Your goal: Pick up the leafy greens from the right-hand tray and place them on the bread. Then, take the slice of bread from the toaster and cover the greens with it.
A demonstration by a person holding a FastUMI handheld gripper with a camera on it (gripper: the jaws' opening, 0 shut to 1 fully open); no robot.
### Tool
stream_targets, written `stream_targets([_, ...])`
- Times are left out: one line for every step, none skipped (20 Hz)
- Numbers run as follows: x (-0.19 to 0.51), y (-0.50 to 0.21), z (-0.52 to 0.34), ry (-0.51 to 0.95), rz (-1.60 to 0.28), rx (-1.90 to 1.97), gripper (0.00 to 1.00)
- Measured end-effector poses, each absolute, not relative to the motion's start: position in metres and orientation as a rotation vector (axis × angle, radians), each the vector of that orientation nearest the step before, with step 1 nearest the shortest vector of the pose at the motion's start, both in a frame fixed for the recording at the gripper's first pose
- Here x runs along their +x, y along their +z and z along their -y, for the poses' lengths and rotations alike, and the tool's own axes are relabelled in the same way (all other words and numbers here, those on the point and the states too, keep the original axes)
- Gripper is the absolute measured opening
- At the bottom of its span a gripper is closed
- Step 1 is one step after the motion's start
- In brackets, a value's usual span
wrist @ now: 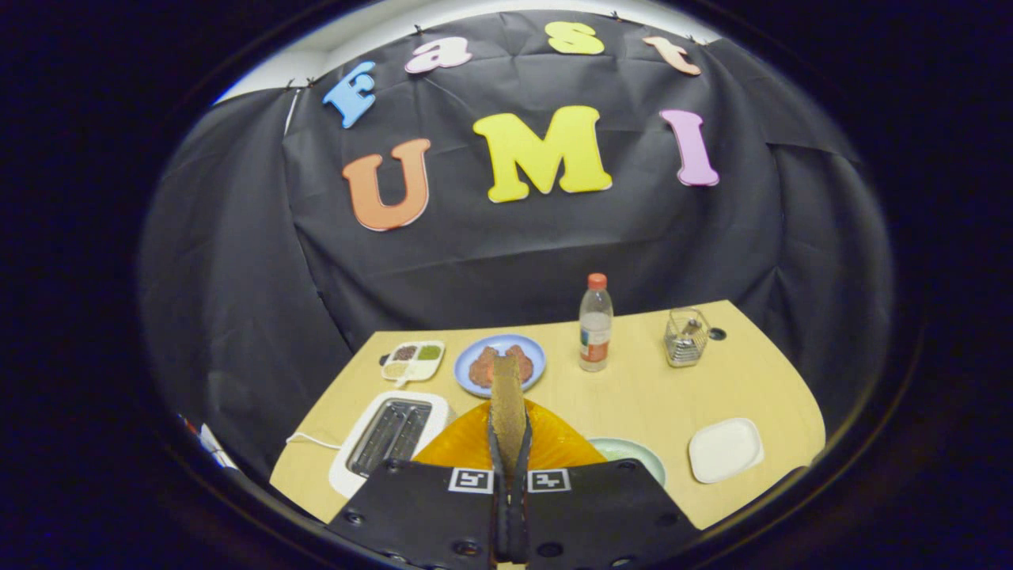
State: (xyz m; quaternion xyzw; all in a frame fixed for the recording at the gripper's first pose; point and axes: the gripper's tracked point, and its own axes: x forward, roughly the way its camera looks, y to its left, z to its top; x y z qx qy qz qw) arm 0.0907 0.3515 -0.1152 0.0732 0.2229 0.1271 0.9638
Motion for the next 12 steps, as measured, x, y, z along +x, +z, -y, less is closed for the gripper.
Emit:
stream_targets([0.09,-0.127,-0.348,0.253,-0.471,0.153,0.01])
stream_targets([0.09,-0.138,-0.345,0.254,-0.488,0.154,0.01])
stream_targets([0.09,-0.15,-0.345,0.26,-0.504,0.154,0.01])
stream_targets([0.089,-0.161,-0.344,0.266,-0.522,0.152,0.01])
stream_targets([0.09,-0.17,-0.345,0.27,-0.535,0.152,0.01])
stream_targets([0.09,-0.18,-0.344,0.269,-0.549,0.152,0.01])
stream_targets([0.091,-0.19,-0.343,0.267,-0.564,0.149,0.01])
stream_targets([0.091,-0.199,-0.341,0.269,-0.579,0.151,0.01])
stream_targets([0.091,-0.206,-0.342,0.275,-0.59,0.154,0.01])
stream_targets([0.089,-0.214,-0.343,0.29,-0.602,0.157,0.01])
stream_targets([0.091,-0.22,-0.343,0.299,-0.606,0.154,0.01])
stream_targets([0.092,-0.226,-0.342,0.305,-0.607,0.144,0.01])
